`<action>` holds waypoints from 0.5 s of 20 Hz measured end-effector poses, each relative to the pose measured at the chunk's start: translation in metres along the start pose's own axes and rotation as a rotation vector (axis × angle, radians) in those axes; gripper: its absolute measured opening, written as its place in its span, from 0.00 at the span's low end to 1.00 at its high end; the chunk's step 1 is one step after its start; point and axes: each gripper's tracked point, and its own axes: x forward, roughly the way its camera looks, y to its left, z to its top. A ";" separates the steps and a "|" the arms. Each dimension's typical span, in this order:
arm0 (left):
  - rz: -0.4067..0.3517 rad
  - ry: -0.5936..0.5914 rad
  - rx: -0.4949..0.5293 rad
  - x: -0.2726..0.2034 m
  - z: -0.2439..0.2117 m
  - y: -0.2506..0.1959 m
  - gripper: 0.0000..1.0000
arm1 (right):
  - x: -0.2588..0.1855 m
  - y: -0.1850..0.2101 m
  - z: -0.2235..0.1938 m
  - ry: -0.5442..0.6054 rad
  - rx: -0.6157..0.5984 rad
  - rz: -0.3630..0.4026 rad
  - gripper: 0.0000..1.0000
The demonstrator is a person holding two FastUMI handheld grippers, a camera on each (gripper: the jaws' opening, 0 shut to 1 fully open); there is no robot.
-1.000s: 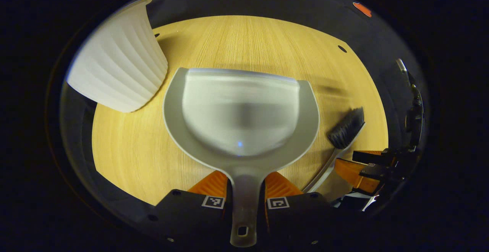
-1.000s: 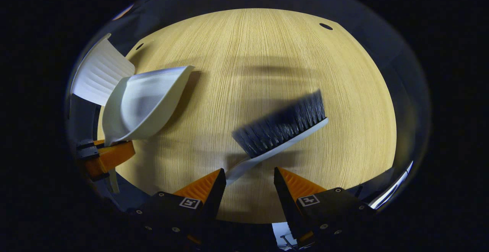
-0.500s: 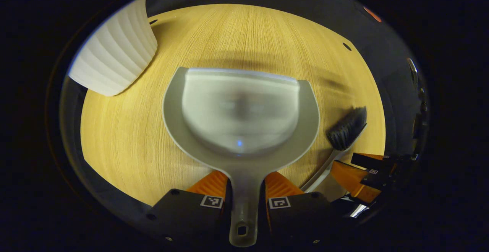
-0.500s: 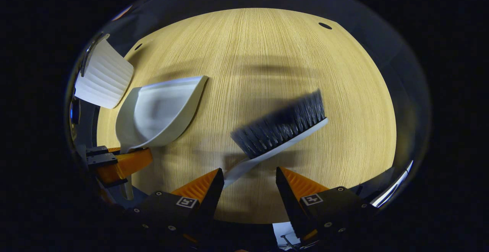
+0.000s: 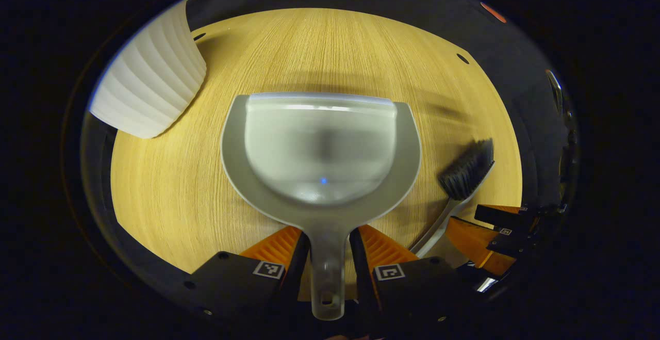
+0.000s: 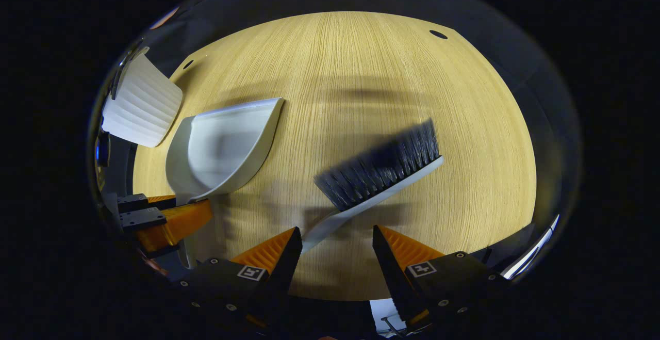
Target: Pick up the small broom and dustpan from the desktop, sweep the trash into the dustpan with the broom, and then empty the trash into the garbage bin.
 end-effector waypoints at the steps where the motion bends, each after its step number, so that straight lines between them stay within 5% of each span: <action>1: -0.001 -0.004 0.005 -0.005 0.003 -0.001 0.53 | -0.001 0.001 0.003 -0.003 -0.003 0.002 0.84; 5: -0.023 -0.032 -0.013 -0.035 -0.012 0.028 0.58 | -0.014 0.007 0.010 -0.045 0.006 0.010 0.84; 10: -0.016 -0.265 -0.004 -0.089 0.011 0.056 0.59 | -0.043 0.015 0.048 -0.235 0.047 0.060 0.86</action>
